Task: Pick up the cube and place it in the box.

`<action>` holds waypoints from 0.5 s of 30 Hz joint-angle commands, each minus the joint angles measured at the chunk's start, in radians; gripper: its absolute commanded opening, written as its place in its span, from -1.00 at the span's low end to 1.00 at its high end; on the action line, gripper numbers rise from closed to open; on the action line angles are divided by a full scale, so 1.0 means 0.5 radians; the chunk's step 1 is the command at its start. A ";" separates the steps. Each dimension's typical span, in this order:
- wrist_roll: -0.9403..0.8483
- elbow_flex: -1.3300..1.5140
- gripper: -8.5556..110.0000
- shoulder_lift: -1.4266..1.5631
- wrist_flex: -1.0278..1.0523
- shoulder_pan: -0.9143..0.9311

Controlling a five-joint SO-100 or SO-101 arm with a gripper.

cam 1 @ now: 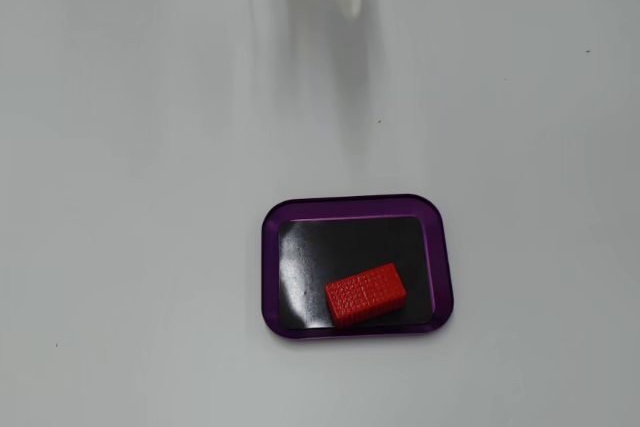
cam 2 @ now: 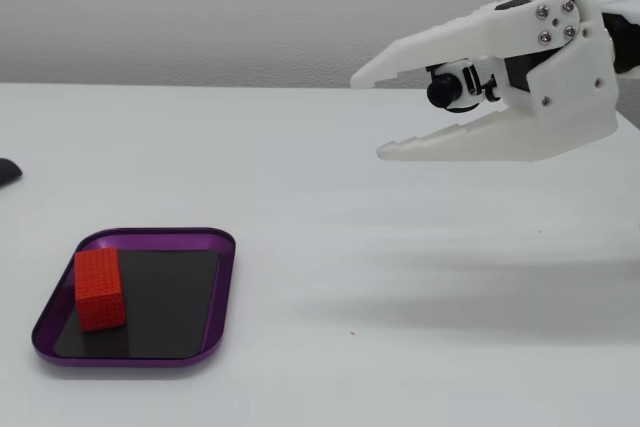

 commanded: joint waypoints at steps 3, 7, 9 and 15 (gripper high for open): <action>0.009 0.015 -0.66 0.058 0.009 0.000; 0.006 0.015 -0.88 0.058 0.009 0.000; 0.006 0.015 -0.85 0.058 0.009 0.003; 0.006 0.018 -0.86 0.058 -0.018 0.000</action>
